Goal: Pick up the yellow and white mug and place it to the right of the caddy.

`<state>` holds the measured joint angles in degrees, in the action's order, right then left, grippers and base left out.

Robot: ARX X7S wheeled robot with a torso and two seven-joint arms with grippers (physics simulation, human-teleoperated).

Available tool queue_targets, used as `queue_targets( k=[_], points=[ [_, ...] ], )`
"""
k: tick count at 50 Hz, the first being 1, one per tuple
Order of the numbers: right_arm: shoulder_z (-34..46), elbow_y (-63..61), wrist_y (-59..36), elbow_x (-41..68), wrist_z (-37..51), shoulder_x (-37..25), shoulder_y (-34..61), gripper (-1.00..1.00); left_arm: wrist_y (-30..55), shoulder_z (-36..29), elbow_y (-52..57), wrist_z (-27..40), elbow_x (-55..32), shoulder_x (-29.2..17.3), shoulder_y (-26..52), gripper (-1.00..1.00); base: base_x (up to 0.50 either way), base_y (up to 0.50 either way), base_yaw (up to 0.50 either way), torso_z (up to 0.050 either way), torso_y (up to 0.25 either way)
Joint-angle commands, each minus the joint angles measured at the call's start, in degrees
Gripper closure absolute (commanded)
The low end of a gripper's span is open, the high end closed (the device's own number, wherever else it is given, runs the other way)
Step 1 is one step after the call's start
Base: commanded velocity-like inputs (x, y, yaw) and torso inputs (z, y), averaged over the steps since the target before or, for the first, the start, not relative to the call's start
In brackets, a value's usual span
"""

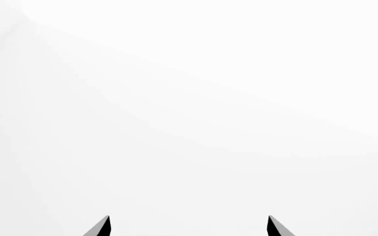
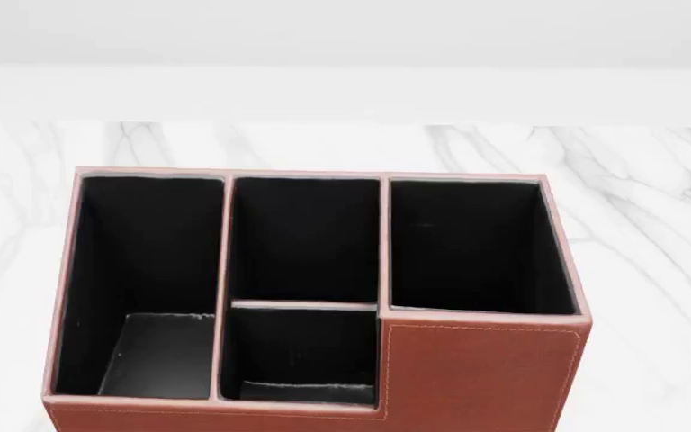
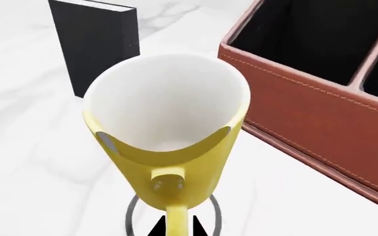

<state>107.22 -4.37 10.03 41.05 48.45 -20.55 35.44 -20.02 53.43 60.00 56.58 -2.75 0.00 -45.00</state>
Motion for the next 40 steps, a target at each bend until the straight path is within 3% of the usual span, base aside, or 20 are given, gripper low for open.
queue_targets(
  k=[1,40],
  points=[
    [0.31,-6.4,-2.65,-5.12,3.8,-1.31,2.07,1.0,0.01,0.09,0.0,0.0,-0.09,0.0,0.0,-1.0,0.0,0.0,0.0,0.0,0.0],
    [-1.44,-34.51,-15.27,-13.44,18.02,-8.81,10.75,1.0,0.11,-0.76,0.0,-0.02,0.62,0.0,0.0,-1.0,0.0,0.0,0.0,0.0,0.0]
  ],
)
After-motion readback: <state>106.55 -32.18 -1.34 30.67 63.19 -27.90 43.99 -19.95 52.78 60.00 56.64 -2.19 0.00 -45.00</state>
